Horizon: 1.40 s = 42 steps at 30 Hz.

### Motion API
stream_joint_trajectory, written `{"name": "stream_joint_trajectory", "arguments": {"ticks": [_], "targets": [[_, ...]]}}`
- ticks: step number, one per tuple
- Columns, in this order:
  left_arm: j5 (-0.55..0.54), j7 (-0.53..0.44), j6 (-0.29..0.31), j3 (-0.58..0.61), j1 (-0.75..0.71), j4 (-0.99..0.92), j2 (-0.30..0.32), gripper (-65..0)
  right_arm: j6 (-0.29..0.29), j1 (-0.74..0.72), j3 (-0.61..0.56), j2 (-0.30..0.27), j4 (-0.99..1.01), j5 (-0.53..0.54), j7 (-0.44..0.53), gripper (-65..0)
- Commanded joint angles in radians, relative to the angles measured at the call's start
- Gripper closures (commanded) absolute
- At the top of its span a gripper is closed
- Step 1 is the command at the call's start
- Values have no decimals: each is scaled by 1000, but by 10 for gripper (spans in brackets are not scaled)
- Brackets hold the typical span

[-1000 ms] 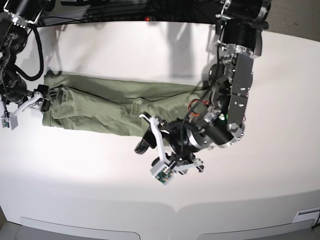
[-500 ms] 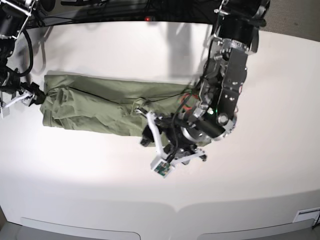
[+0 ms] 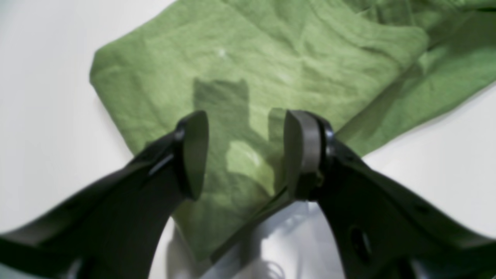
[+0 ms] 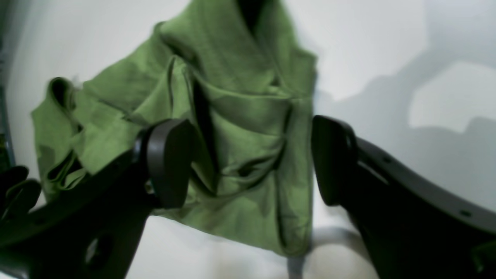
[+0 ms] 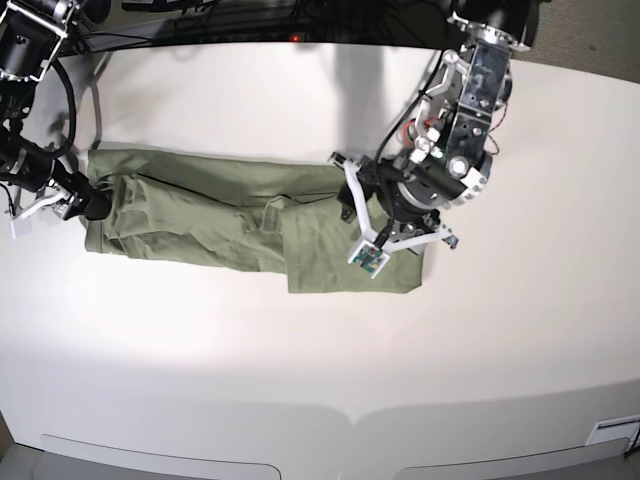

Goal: Fold the T-shirt properly

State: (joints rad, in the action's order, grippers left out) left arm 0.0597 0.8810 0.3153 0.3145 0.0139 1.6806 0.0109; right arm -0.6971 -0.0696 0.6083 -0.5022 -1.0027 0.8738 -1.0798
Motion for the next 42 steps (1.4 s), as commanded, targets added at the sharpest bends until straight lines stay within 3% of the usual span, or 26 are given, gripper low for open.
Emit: {"name": "stream_joint_trajectory", "arguments": {"ticks": [1,9,13,15,20,24,27,30,35,42], "targets": [[-7,-23,-13,1,11,18,5,-305,-1,-8,0,-8,-6,-2,-29,-468],[-7,-23,-36,1,3,18,15,-305,-1,-26,0,29,-6,6,-63,-459],[-7,-23,-36,1,2,18,15,-305,-1,-34,0,23,-6,120,-111,-430],[-7,-23,-36,1,3,18,15,-305,-1,-37,0,21,-6,133,-111,-352],[-7,-23,-36,1,2,18,15,-305,-1,-53,0,26,-6,131,-111,0],[5,-58,-35,1,-1,14,16,-305,-1,-77,0,26,-7,169,-129,0],[62,-121,-49,1,-3,-10,24,-305,-1,-112,0,28,-8,224,-200,0],[109,-143,-82,1,1,-75,24,-305,-1,-157,0,28,-8,271,-278,0],[109,-175,-84,1,6,-197,23,-305,-1,-214,-3,29,-9,343,-314,0],[109,-181,-84,1,49,-223,23,-305,-1,-246,-145,29,-16,430,-313,0]]}}
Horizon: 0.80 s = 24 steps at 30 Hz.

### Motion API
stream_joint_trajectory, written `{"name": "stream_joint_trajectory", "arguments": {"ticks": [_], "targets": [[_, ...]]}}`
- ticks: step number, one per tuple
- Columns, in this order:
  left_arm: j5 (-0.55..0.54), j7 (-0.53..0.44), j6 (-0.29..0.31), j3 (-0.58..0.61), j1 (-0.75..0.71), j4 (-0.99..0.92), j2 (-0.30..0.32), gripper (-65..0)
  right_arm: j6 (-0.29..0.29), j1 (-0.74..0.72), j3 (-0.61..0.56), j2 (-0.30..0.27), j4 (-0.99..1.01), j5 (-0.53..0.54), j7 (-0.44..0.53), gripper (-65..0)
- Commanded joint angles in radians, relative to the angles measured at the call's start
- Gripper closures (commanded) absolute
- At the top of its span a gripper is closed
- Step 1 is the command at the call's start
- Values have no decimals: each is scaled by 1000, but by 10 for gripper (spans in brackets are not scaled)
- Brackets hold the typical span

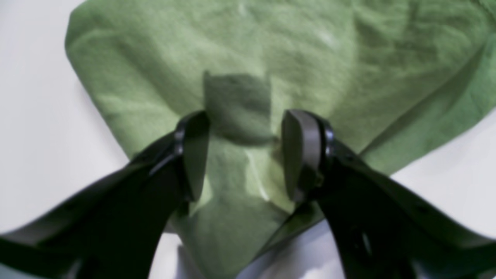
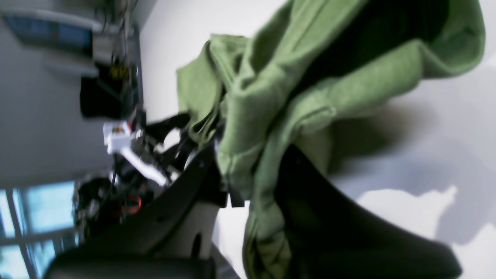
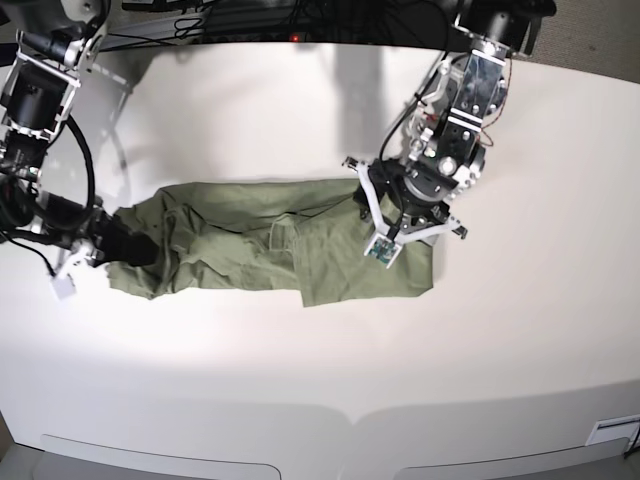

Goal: Fold the T-shirt properly

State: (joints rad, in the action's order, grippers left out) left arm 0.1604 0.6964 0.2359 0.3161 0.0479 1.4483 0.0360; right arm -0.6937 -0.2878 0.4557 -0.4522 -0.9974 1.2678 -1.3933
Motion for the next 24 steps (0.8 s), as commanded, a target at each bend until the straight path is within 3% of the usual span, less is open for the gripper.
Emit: {"name": "stream_joint_trajectory", "arguments": {"ticks": [1,6,12,18,24], "targets": [[8,17,-5,-1,25,9,-2,-305,-4,-34,-23,-21,-25,57,8,0],[7,24,-5,-1,41,9,-2,-305,-4,-83,-160,9,-43,90,53,0],[8,26,-4,-1,41,9,-2,-305,-4,-165,-188,163,-44,81,50,0],[8,36,-4,-1,41,9,-2,-305,-4,-216,-188,318,-44,-16,16,0],[7,37,-4,-1,41,9,-2,-305,-4,-217,-188,422,-44,-39,28,0]]}}
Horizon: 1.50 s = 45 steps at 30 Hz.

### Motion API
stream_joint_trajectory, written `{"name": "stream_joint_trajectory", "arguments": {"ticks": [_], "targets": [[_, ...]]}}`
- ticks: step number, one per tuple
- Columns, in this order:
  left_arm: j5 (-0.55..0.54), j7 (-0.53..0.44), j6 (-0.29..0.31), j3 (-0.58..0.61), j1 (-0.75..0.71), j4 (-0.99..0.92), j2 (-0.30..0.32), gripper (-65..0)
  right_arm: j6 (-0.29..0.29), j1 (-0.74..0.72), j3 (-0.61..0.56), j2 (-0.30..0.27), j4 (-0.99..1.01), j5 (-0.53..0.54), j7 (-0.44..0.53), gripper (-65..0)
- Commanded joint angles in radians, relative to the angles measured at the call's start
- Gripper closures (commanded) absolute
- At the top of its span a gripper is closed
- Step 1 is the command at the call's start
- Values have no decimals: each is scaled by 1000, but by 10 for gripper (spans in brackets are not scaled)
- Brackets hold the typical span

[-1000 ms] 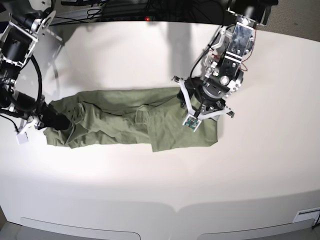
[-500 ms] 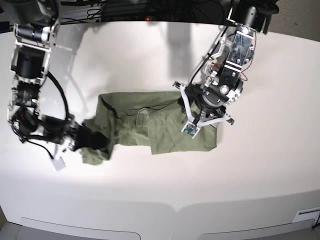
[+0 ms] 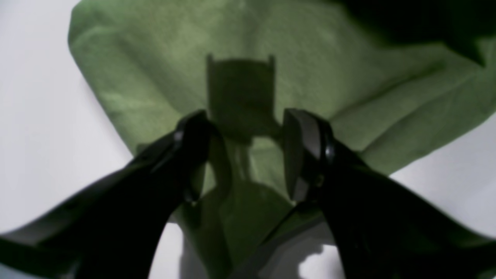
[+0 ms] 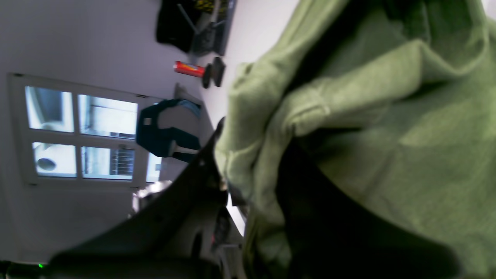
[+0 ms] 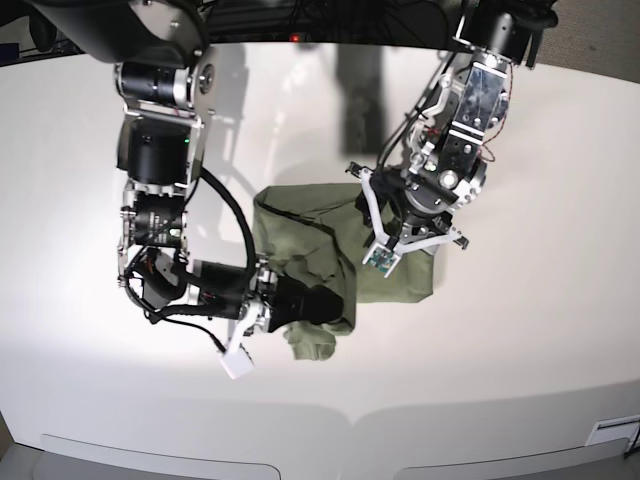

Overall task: Fold the T-shirt properly
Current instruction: 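Lift the shirt bundle with both grippers and fold it over onto itself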

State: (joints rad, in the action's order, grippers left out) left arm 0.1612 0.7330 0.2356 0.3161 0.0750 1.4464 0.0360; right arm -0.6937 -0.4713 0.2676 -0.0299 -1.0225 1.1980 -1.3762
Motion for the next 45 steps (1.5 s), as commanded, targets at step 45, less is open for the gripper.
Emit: {"name": "stream_joint_trajectory", "arguments": {"ticks": [45], "targets": [[71,192,-72,-1,194,238,372,-305,-4,-25,-40,187,-18,-402,278,0]]}}
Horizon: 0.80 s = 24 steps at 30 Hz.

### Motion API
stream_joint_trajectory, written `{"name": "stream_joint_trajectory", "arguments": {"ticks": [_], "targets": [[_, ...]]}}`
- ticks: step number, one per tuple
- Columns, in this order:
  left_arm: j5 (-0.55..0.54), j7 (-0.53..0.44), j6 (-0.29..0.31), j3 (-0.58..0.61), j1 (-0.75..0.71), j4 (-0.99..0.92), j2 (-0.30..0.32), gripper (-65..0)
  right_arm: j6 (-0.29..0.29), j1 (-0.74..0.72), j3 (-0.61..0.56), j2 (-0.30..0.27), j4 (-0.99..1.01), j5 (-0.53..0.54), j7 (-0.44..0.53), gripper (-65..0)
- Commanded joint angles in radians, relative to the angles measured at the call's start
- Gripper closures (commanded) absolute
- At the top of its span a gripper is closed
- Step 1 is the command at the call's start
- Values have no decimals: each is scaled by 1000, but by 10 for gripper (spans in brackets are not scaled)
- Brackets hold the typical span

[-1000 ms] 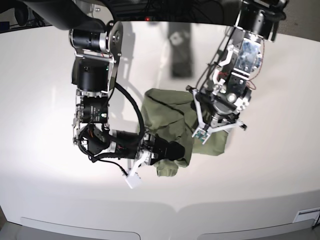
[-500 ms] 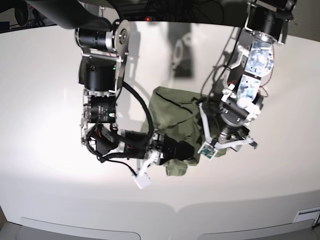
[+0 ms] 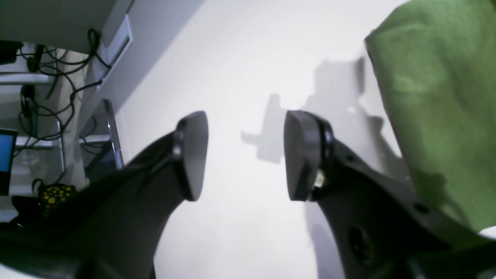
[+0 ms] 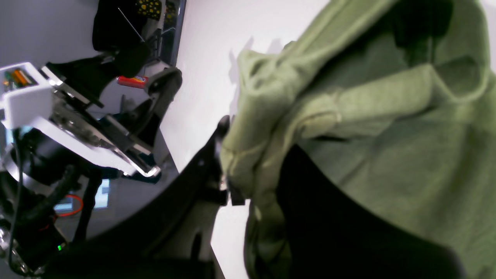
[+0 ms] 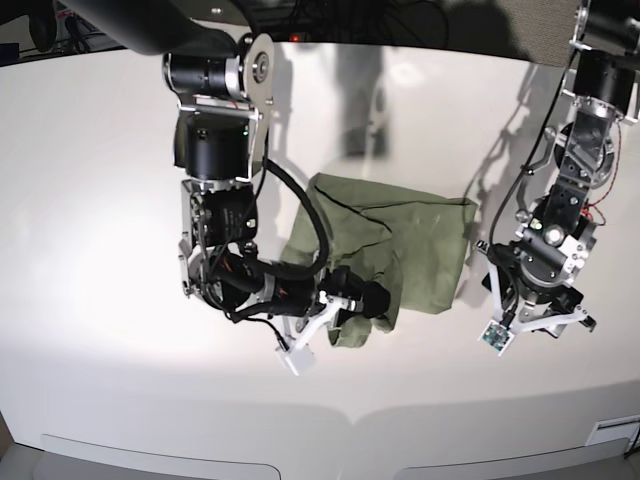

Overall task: Fold the T-shirt properly
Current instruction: 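Lift the shirt bundle with both grippers and fold it over onto itself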

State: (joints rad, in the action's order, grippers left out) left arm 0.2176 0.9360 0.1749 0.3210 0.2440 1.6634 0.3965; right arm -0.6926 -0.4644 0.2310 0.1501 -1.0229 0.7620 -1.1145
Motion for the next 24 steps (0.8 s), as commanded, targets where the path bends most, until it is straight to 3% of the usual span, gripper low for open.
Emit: {"name": "stream_joint_trajectory", "arguments": {"ticks": [1,4,9,14,20,24], "targets": [[14,-12,-11,-6,24,21,12,-305,-6,-31,-13,7,-17,34,15,0],[5,-13,-11,-6,25,21,11,-305,-6,-31,-39,7,-17,39,19,-89],[-2,-13,-11,-6,25,21,11,-305,-6,-31,-135,7,-17,143,18,-112],[-1,-12,-11,-6,25,21,11,-305,-6,-31,-296,7,-17,163,38,-293],[-1,-11,-10,-6,25,21,24,-305,-6,-32,-415,7,-17,166,91,-305],[-2,-7,-11,-6,25,21,37,-305,-6,-37,-394,7,-18,134,150,-305]]}}
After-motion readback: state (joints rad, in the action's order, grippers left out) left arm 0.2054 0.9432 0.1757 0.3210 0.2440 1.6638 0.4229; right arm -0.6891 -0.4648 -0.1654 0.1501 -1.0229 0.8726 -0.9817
